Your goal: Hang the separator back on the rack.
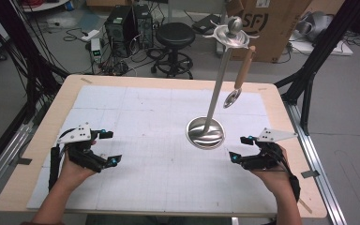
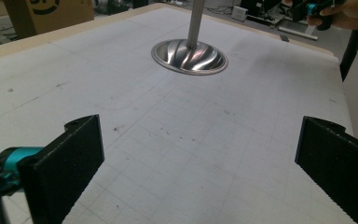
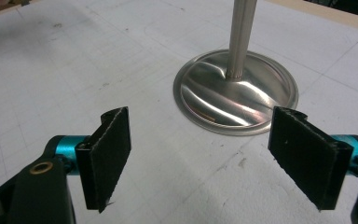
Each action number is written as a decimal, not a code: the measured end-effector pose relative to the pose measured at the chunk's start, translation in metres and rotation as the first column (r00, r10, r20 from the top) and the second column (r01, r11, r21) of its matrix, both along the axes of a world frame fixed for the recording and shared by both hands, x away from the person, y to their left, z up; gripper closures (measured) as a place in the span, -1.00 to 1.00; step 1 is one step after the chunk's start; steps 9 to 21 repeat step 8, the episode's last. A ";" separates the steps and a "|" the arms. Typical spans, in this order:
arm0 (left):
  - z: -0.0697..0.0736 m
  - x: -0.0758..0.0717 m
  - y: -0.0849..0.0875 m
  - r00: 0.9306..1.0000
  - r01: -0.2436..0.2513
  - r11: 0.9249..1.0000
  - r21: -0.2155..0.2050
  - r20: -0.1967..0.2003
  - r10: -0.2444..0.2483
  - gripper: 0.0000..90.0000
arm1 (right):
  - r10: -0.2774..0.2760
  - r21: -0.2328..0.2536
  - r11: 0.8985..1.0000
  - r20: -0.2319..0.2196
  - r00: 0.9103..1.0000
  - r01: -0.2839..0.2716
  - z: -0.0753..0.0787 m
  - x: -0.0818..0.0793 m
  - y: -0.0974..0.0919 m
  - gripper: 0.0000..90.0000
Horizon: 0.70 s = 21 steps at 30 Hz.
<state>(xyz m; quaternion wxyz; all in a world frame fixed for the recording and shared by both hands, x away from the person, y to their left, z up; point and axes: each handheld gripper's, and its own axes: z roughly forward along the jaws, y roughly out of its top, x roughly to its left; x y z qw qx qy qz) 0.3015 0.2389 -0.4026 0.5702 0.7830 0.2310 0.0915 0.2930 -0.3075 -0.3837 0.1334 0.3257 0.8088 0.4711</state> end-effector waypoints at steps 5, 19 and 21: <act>-0.001 0.001 -0.001 1.000 0.000 1.000 0.002 -0.004 0.000 -0.96 | -0.002 0.008 1.000 0.007 1.000 0.002 0.002 0.000 -0.001 -0.55; -0.001 0.001 0.000 1.000 -0.002 1.000 0.003 -0.004 0.002 -0.96 | 0.001 0.004 1.000 0.005 1.000 -0.001 0.001 0.001 0.000 -0.55; -0.001 0.001 0.000 1.000 -0.002 1.000 0.003 -0.004 0.002 -0.96 | 0.001 0.004 1.000 0.005 1.000 -0.001 0.001 0.001 0.000 -0.55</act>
